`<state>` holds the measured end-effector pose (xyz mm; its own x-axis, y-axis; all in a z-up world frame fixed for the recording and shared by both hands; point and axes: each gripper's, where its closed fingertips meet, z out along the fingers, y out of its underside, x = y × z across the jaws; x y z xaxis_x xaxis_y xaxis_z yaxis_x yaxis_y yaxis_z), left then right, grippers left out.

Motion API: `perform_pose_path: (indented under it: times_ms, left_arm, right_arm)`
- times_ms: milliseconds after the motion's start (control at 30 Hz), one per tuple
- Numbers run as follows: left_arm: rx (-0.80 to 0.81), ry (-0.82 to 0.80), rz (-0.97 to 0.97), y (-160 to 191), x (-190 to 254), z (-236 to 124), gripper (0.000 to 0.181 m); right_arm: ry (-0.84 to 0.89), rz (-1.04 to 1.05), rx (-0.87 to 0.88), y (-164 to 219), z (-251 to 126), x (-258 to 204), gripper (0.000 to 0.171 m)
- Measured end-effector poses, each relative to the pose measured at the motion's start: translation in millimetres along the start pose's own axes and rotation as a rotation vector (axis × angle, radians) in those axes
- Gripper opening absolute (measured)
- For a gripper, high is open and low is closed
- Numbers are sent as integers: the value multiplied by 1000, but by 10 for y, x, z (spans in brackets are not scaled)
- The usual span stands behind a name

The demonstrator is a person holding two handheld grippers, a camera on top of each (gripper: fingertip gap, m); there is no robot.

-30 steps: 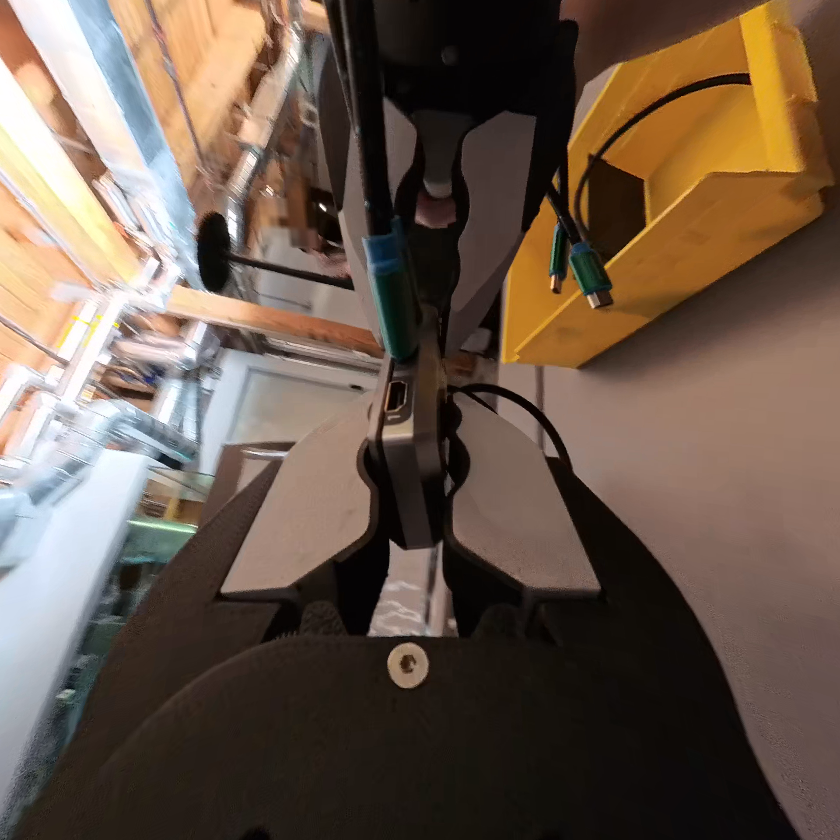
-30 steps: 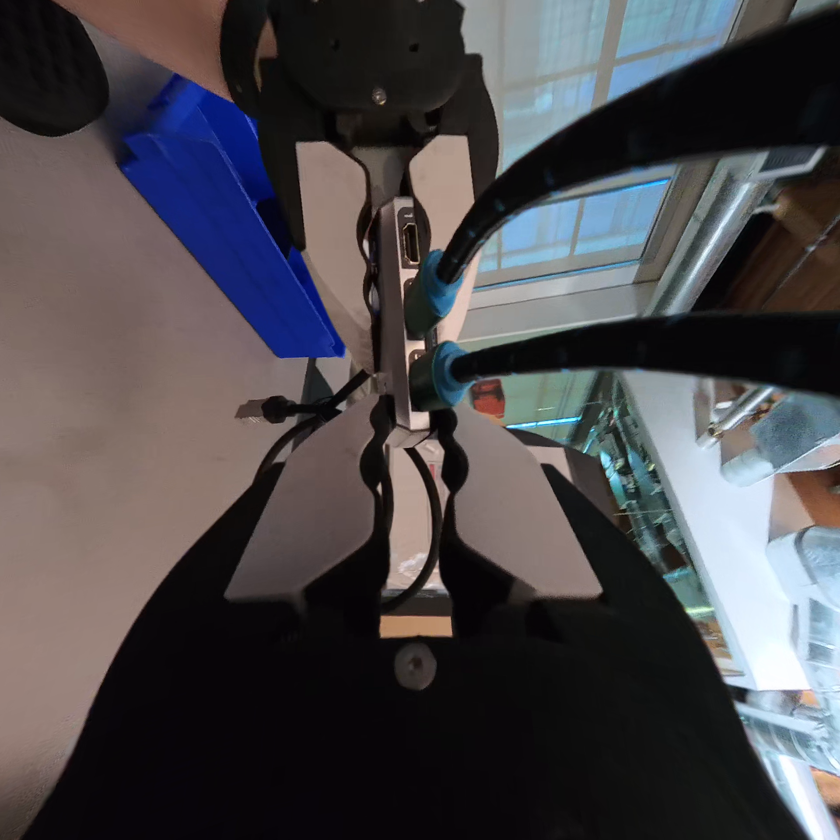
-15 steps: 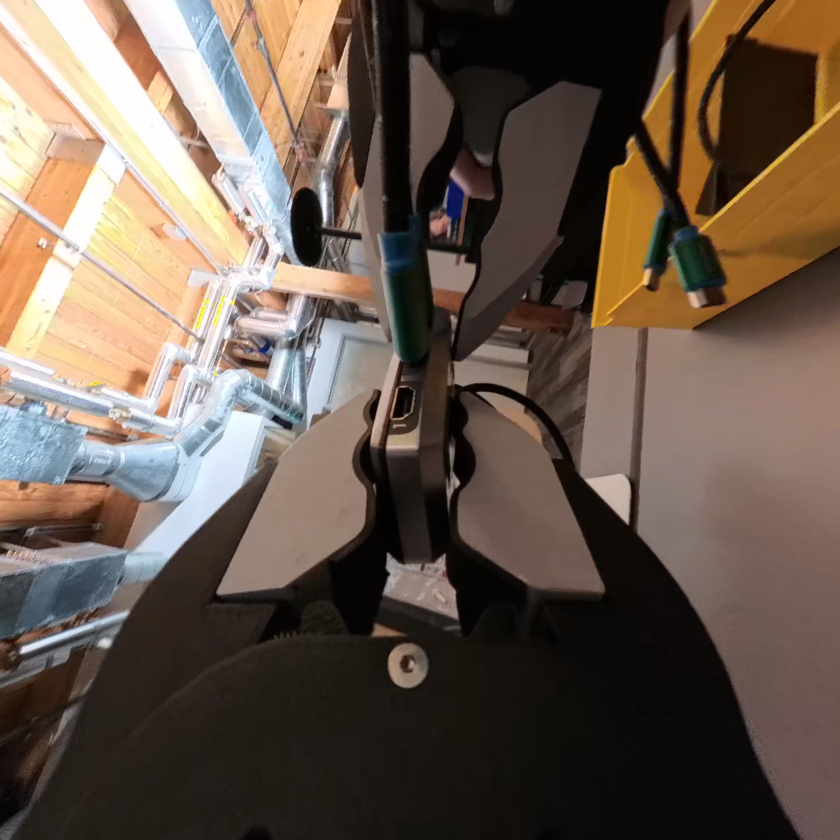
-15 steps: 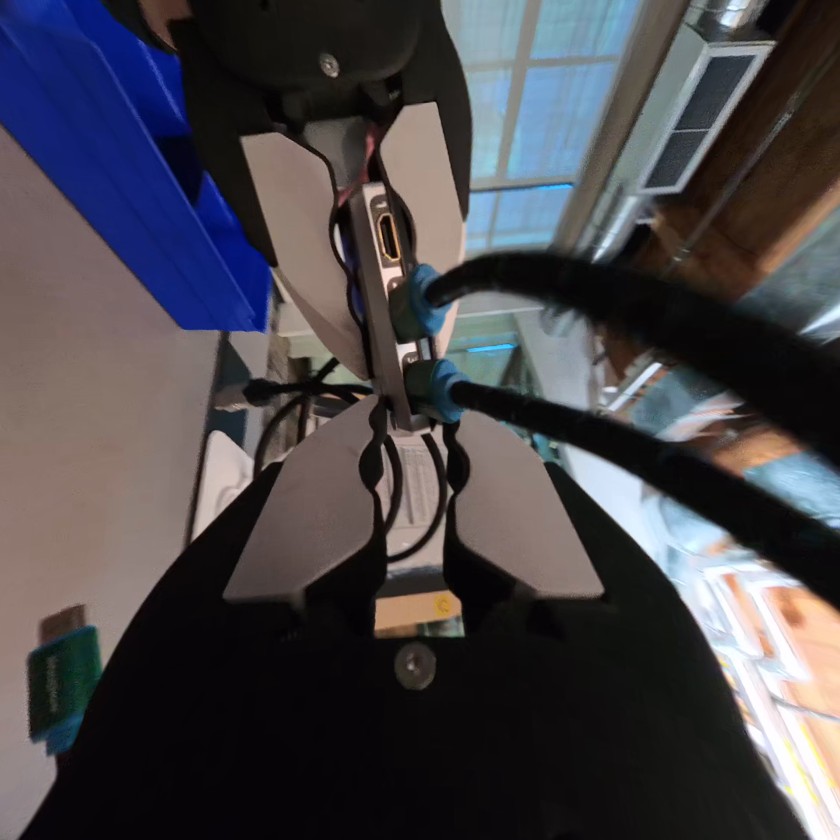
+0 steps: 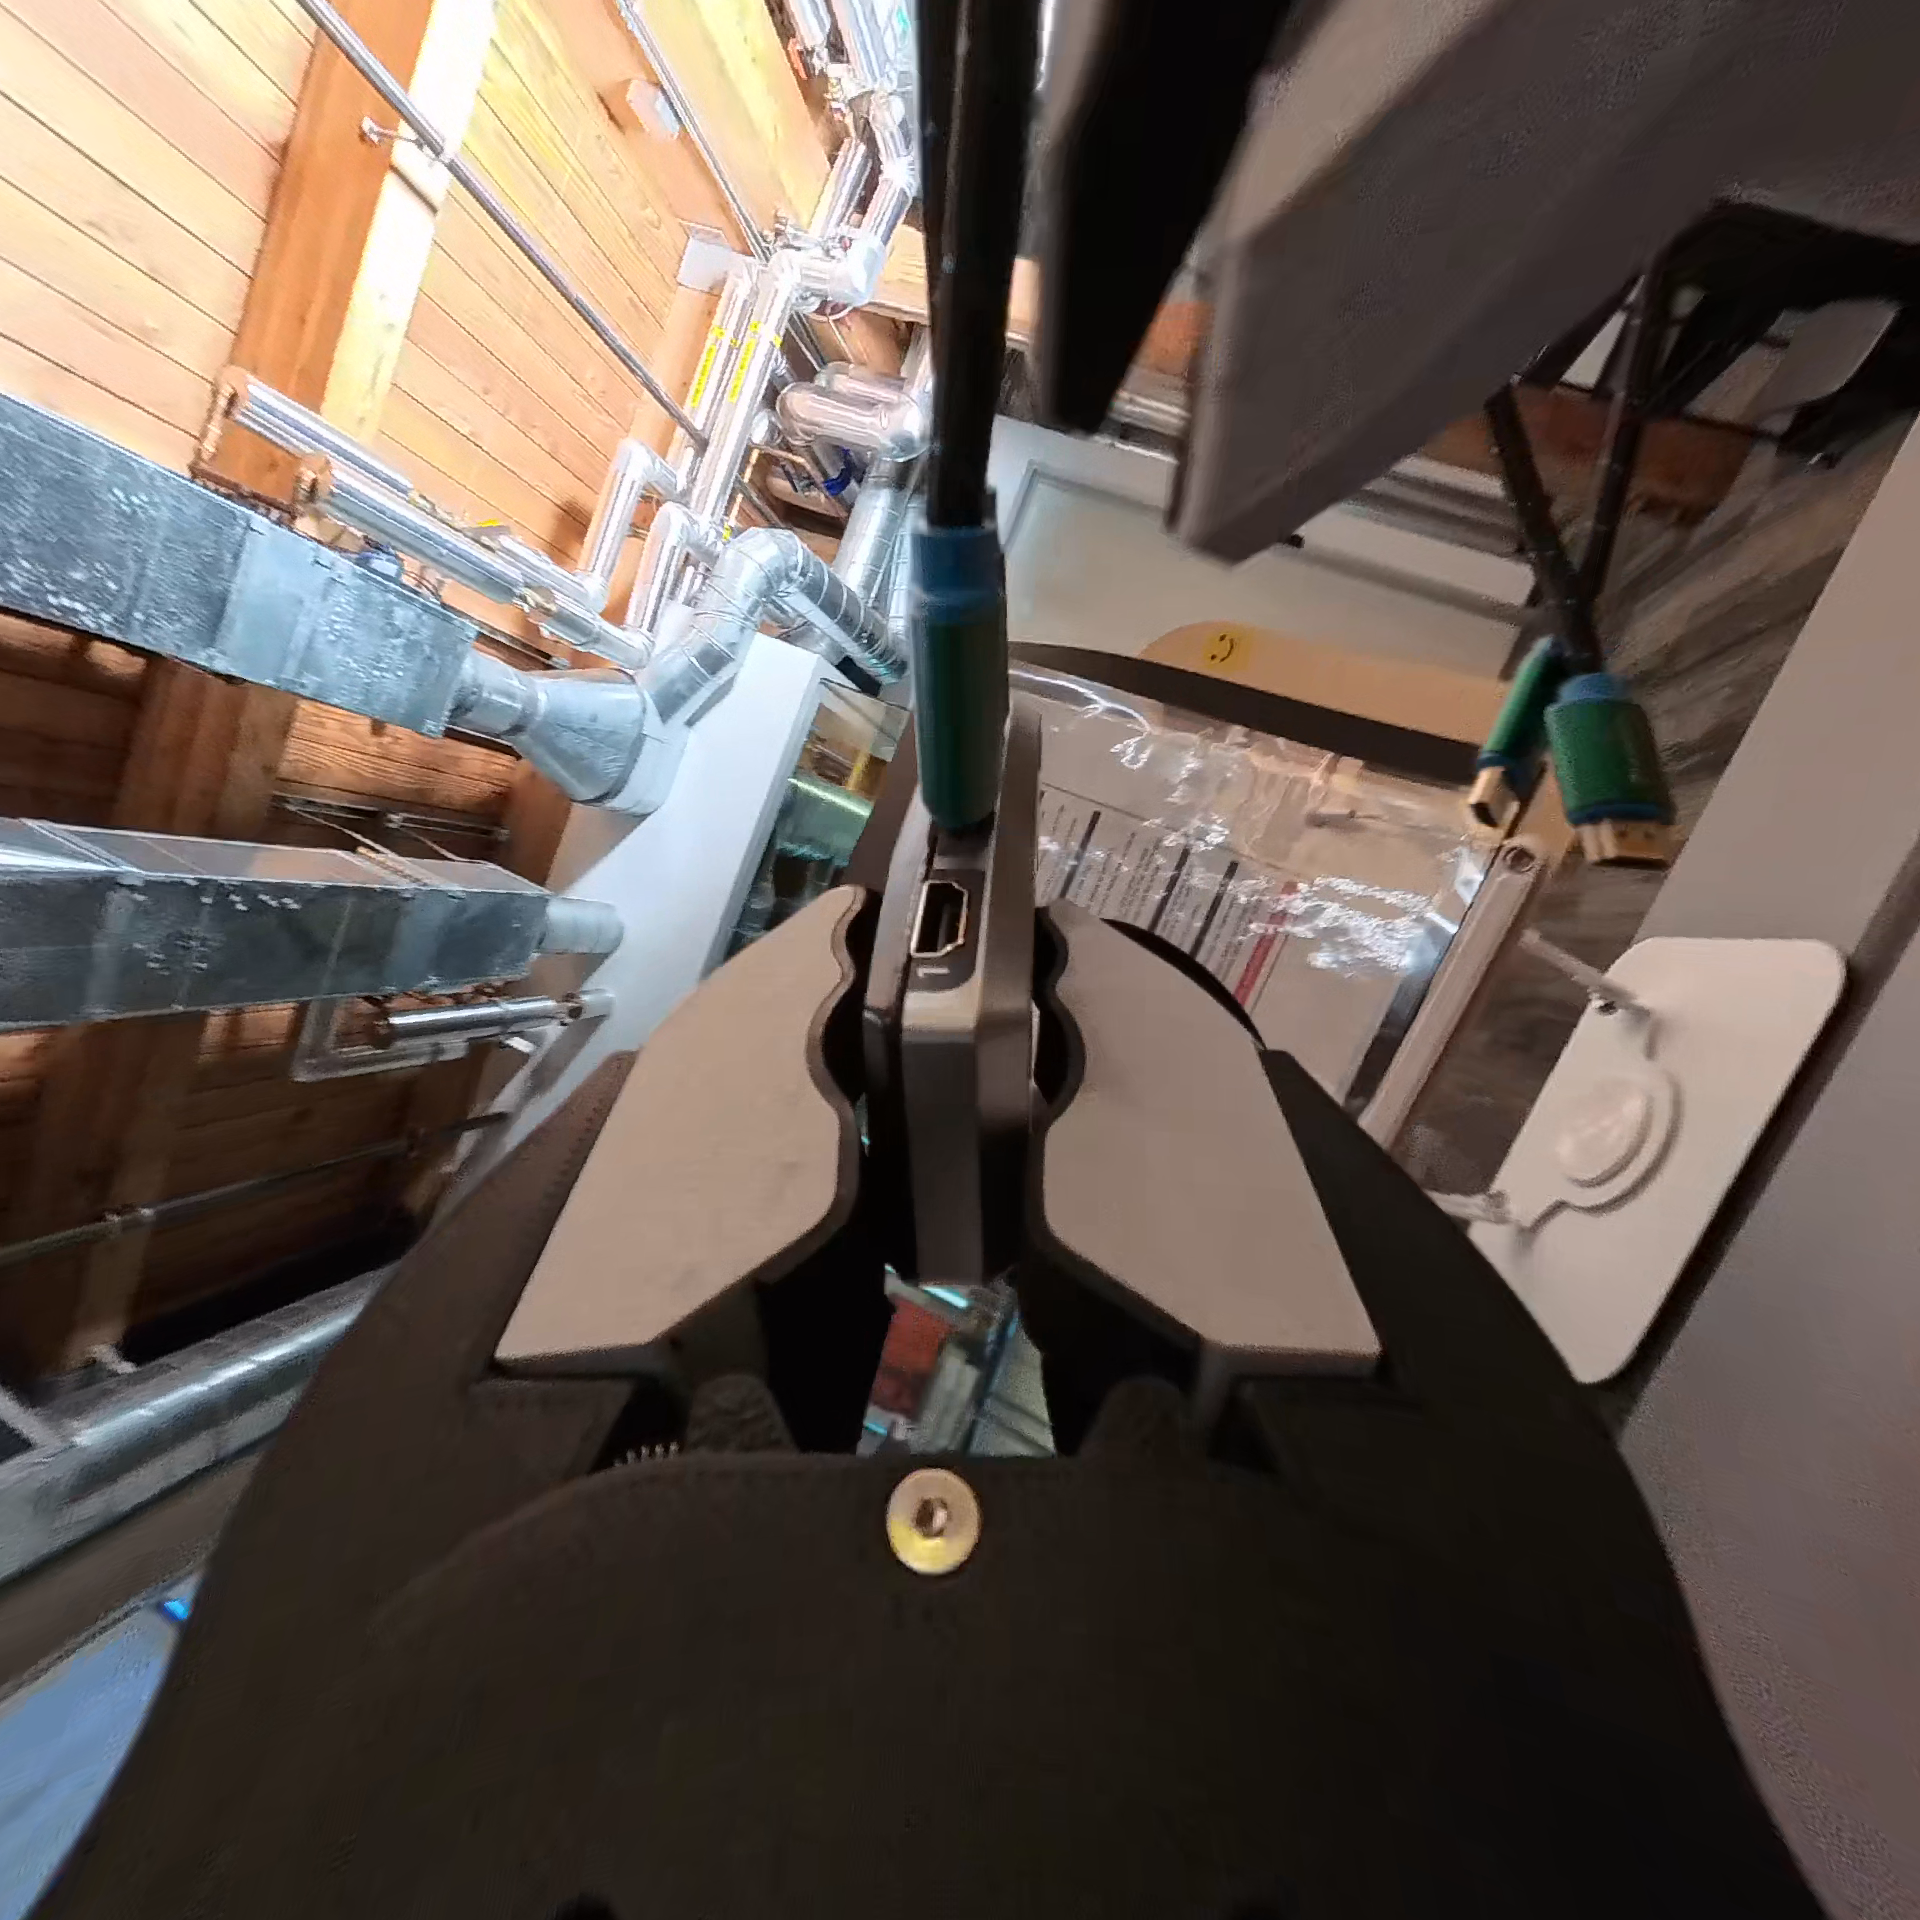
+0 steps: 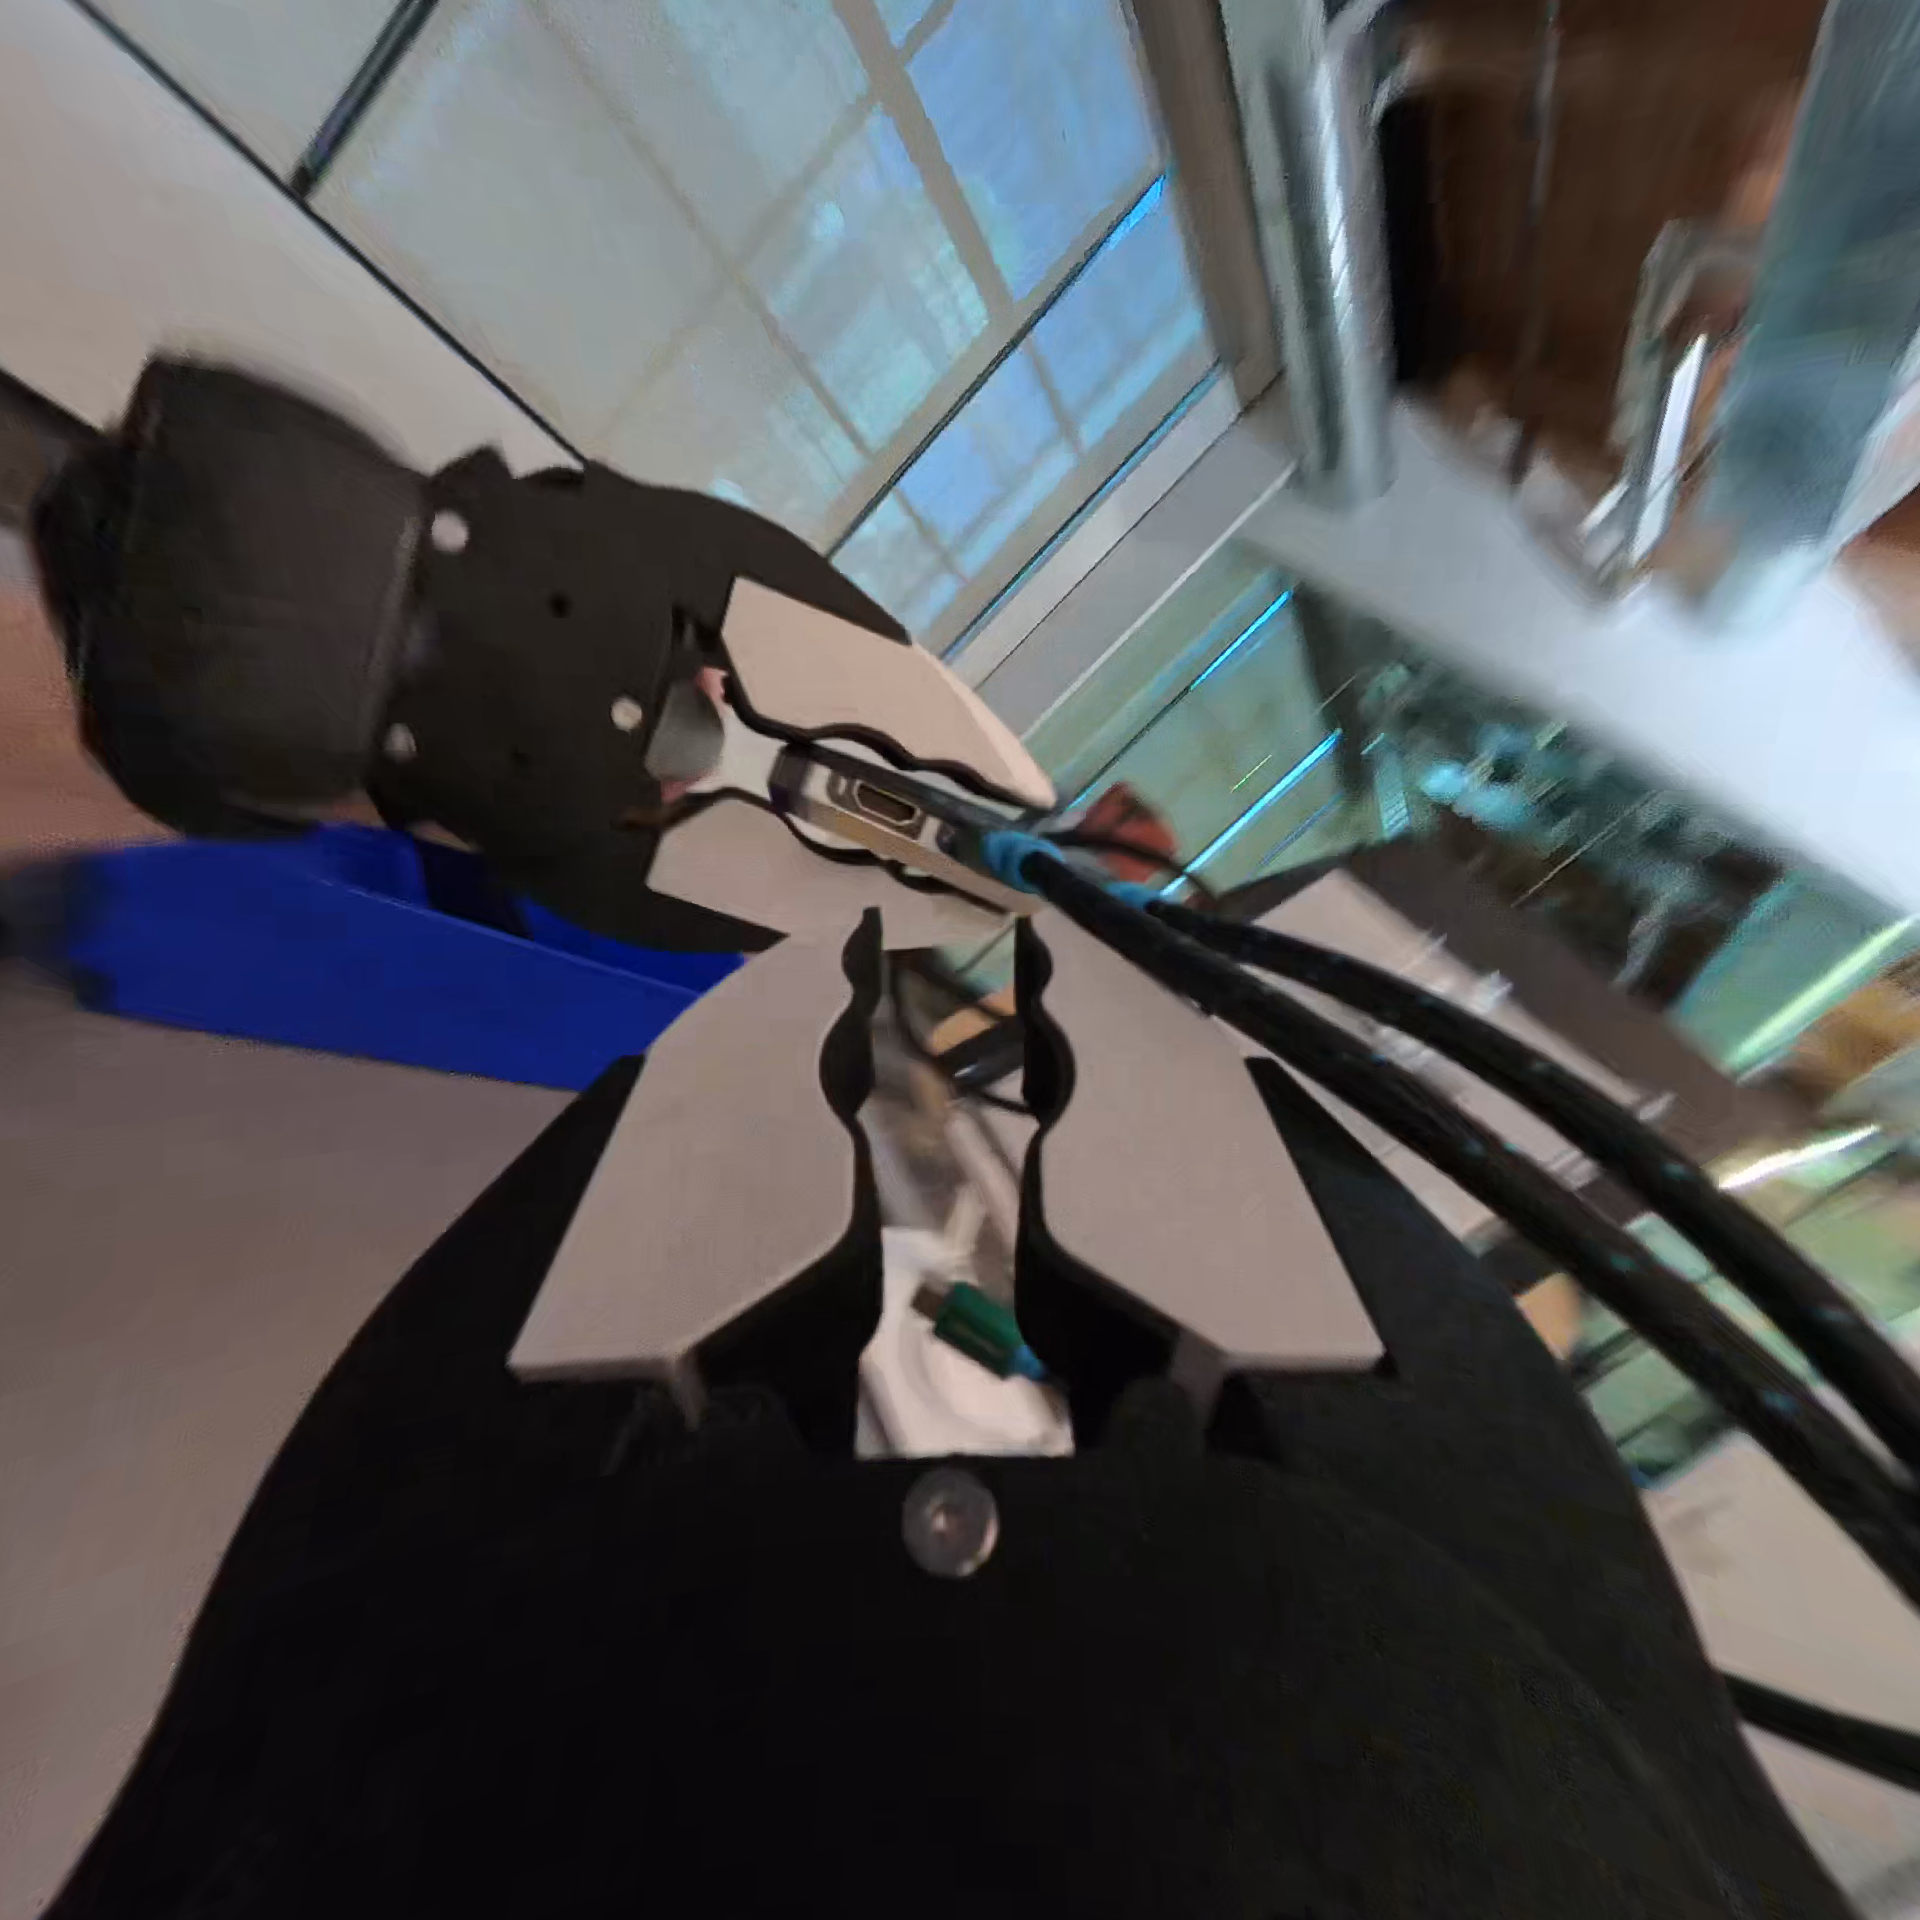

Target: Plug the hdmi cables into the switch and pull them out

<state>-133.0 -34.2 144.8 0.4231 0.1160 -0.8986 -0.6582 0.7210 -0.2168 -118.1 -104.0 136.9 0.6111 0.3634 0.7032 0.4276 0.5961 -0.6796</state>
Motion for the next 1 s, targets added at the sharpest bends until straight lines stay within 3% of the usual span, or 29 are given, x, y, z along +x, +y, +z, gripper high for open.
perform_pose_path:
  times_ms: [67,167,300,400,600,1000]
  left_arm:
    - [-4,-13,26,9,18,11,28]
    - [14,-14,35,-27,52,11,28]
    - [27,-14,47,-100,109,19,28]
    - [32,-9,63,-121,151,27,28]
    - [30,-7,91,-124,196,45,28]
    - [31,7,67,-139,214,59,28]
  right_arm:
    - [-13,143,-70,69,41,-1,26]
    - [56,191,-131,156,41,88,29]
    - [98,235,-86,118,44,119,30]
    - [106,272,-52,130,30,142,21]
    - [21,509,37,122,10,162,18]
    - [7,442,-23,118,-10,169,18]
